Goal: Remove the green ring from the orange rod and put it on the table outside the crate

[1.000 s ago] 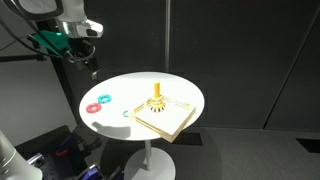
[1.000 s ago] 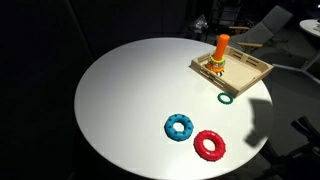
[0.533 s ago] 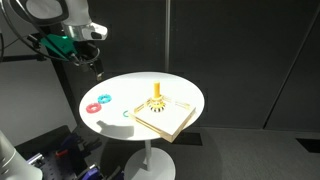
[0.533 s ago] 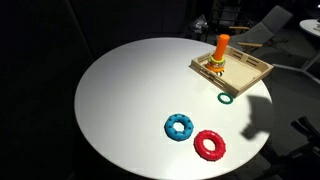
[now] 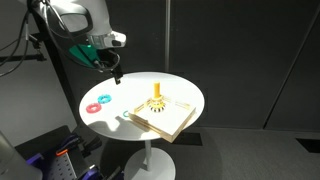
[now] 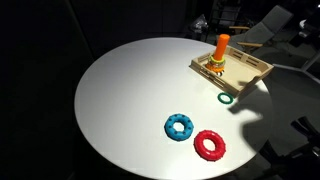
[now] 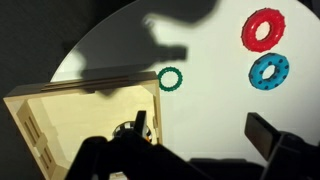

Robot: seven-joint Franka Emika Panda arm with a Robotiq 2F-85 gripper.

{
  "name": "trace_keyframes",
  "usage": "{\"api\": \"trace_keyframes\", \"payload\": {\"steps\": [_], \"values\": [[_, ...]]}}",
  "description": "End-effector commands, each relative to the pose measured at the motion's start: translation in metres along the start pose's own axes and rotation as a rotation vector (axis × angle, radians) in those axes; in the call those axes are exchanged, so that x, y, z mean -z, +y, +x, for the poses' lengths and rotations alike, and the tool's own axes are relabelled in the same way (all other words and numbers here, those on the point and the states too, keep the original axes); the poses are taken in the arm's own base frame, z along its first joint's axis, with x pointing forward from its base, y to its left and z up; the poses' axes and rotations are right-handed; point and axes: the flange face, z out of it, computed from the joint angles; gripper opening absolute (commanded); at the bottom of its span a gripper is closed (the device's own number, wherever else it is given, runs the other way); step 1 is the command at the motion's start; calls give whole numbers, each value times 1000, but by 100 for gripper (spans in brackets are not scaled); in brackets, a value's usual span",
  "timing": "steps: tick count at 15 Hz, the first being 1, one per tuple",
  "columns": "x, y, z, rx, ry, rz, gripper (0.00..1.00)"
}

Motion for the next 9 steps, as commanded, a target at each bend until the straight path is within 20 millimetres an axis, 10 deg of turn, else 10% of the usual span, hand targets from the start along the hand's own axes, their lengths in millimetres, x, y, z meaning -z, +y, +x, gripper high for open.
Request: {"api": "trace_keyframes", "payload": {"steps": [1, 6, 9], "values": [[-20, 21, 41, -53, -37, -41, 100], [-42, 38, 81, -84, -43, -58, 100], [-46, 38, 72, -72, -54, -40, 100]]}}
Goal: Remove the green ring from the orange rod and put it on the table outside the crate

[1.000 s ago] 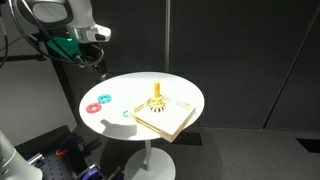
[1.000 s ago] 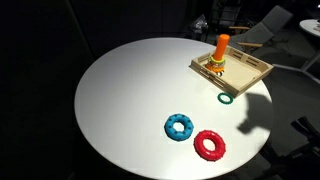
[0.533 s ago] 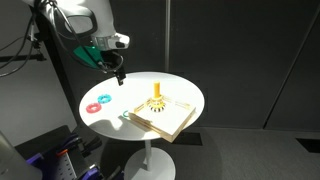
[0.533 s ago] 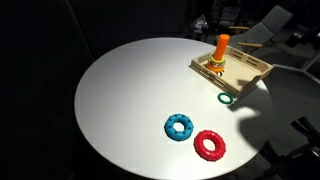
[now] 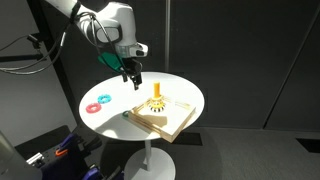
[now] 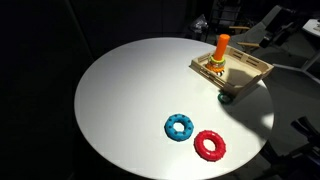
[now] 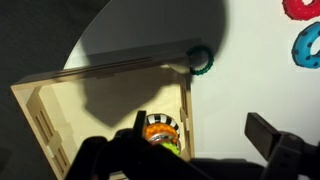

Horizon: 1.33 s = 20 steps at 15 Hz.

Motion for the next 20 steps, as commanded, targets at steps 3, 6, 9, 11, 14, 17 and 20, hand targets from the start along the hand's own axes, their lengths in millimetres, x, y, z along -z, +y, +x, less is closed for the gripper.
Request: {"api": "trace_keyframes", "payload": {"steps": [3, 6, 9, 11, 14, 17, 20], "values": [[0, 0, 4, -1, -1, -1, 100], [-11, 7, 15, -23, 15, -10, 100], [-27, 14, 26, -37, 39, -30, 100], [-40, 18, 33, -40, 52, -39, 100], [-60, 20, 44, -39, 77, -56, 100], [-79, 20, 56, -34, 104, -75, 100], [-95, 20, 69, -32, 124, -102, 100]]}}
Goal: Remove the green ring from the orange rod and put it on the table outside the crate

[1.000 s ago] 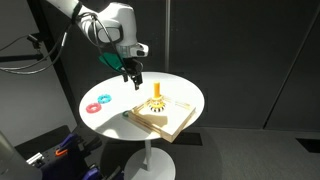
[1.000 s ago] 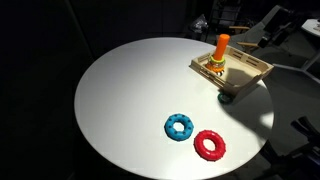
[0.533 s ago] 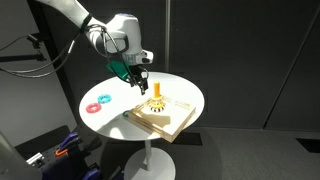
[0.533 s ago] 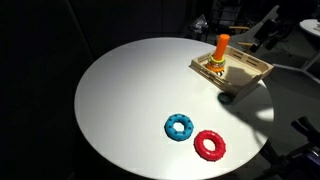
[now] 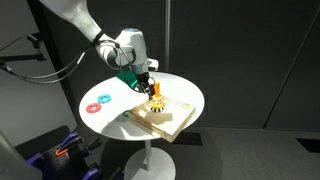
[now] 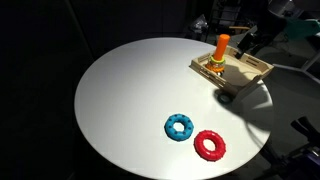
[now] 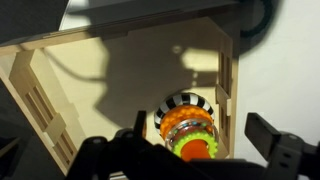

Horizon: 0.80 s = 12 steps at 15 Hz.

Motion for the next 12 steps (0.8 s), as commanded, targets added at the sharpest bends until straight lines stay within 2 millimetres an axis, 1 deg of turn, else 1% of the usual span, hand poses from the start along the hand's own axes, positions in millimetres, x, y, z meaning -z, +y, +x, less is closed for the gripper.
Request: {"api": "trace_keyframes", "payload": {"steps": [1, 5, 7, 12], "values": [[-17, -2, 22, -9, 27, -31, 100], [-34, -7, 40, 0, 35, -59, 100], [-42, -13, 48, 6, 37, -62, 100], [-57, -28, 61, 42, 44, -79, 100]]}}
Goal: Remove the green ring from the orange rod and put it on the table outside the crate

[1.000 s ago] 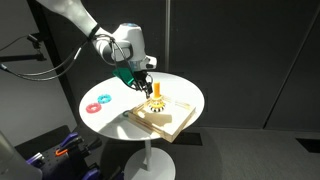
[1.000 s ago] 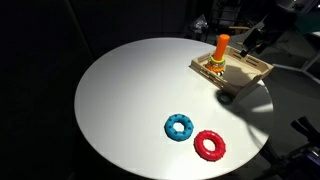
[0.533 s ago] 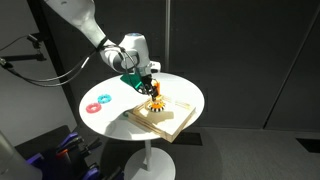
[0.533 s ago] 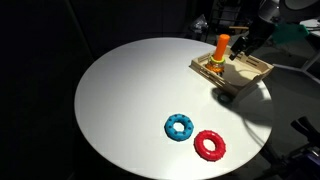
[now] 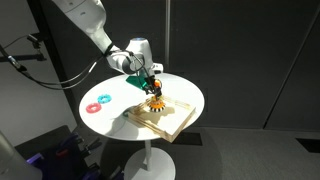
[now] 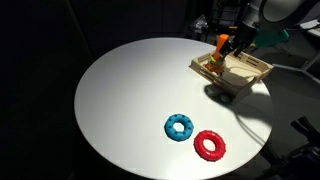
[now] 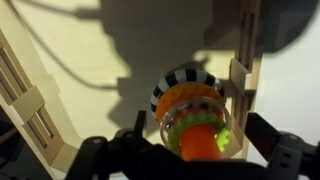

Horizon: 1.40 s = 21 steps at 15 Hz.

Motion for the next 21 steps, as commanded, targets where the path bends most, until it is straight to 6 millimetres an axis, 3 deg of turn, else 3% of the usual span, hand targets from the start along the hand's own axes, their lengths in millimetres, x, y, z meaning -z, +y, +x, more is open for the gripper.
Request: {"api": "trace_keyframes", "payload": {"steps": [1, 7, 21], "values": [[-9, -12, 15, 18, 25, -24, 100], [-19, -27, 15, 77, 79, -41, 100], [-22, -17, 13, 62, 123, -85, 100]]}}
